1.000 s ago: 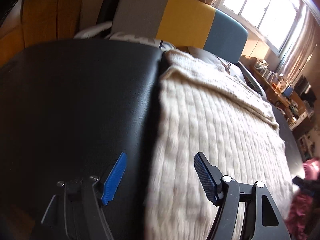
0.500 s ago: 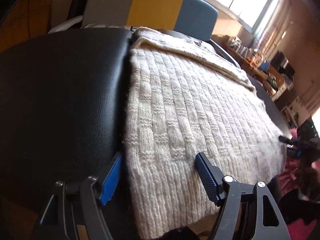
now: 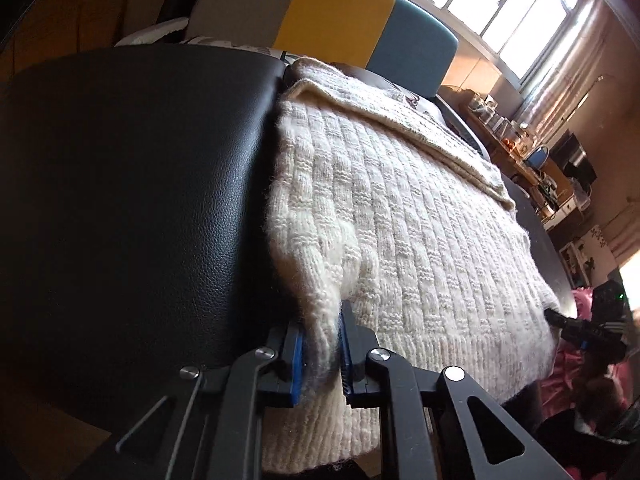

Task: Fold clothes

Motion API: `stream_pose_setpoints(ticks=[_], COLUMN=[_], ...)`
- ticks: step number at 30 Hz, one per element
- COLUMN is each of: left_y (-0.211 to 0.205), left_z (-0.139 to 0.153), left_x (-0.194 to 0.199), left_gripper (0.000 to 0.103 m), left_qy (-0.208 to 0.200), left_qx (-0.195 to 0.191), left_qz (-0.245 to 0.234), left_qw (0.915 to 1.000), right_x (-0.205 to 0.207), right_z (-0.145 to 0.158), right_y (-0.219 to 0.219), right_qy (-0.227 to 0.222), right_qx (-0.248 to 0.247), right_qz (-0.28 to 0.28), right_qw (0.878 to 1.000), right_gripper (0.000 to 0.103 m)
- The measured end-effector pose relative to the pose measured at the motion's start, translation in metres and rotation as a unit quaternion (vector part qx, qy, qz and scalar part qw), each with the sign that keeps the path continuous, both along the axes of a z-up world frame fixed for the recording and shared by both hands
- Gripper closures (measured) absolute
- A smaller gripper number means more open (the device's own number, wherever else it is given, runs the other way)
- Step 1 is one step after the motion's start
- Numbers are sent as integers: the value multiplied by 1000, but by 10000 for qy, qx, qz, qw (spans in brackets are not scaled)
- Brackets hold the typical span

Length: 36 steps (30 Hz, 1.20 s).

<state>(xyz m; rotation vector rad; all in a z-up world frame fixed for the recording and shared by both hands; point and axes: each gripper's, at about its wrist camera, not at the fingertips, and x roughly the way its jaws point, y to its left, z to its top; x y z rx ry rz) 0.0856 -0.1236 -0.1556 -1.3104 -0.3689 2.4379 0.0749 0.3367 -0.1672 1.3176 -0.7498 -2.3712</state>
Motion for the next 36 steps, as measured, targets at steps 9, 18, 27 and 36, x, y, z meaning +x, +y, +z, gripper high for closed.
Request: stream_pose_setpoints(ticks=[9,18,27,36], left_y=[-3,-15,-13,-16], left_z=[6,-3,-6,21], left_x=[19,0,-3,-14], left_gripper=[91,90,89,92], left_qy=[-168,-424,-458,-248], left_qx=[557,691,799,1499], left_qz=[-418,-69,44,-169], left_qw=[9974,9967,9957,9883], right_x=[23,10,22,10], right_z=[-10,-6,-33,17], right_y=[7,-4,21,6], right_qy=[90,-185,-749,-163], right_qx=[-1247,-661,-1826,-1685], right_qz=[233,98,-375,72], right_qw=[9919,9976,9796,9855], right_gripper=[87,71,95,94])
